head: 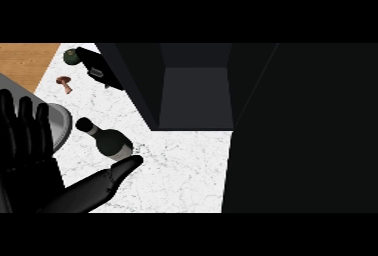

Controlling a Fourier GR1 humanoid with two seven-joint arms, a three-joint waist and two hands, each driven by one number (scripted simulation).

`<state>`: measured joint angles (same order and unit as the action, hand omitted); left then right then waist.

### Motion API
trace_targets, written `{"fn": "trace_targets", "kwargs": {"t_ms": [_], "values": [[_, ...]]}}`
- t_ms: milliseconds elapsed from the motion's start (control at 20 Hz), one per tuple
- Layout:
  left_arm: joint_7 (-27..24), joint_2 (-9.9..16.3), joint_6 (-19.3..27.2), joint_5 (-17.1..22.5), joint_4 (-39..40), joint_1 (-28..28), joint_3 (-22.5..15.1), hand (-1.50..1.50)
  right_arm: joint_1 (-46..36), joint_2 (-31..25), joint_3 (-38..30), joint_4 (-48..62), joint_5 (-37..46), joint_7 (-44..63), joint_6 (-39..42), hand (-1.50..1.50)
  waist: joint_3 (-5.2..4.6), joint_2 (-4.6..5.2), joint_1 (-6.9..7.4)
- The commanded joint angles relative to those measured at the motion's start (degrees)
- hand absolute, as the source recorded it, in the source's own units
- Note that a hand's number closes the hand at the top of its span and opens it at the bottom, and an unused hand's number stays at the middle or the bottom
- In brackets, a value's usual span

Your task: Pick up the wine, place it into the cabinet and close the cabinet

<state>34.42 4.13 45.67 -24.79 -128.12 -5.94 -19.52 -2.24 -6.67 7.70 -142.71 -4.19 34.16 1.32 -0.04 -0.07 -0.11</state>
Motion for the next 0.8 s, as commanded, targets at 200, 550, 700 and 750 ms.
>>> {"fn": "trace_targets", "kwargs": {"t_ms": [200, 550, 700, 750], "values": [[-11.59, 0.98, -2.55, 15.43, 3.46, 6.21, 6.11, -1.50, 3.17, -1.22, -1.37, -7.82, -4.43, 2.02, 1.50, -1.50, -0.03, 0.04, -0.20], [-18.48, -1.62, -5.66, 20.51, 8.67, 8.77, 7.36, -1.50, 2.39, -0.60, -1.23, -9.19, -4.93, 4.20, 0.89, -1.50, 0.01, -0.01, -0.08], [-26.51, -1.54, -9.94, 28.15, 11.96, 13.69, 11.17, -1.50, 5.66, -0.16, 1.08, -10.53, -3.47, 3.73, 1.57, -1.50, -0.03, -0.06, -0.16], [-28.33, -2.56, -10.89, 29.11, 16.12, 10.89, 11.53, -1.50, 3.78, 0.44, 0.90, -9.23, -2.85, 3.92, 0.65, -1.50, -0.03, 0.01, -0.23]]}}
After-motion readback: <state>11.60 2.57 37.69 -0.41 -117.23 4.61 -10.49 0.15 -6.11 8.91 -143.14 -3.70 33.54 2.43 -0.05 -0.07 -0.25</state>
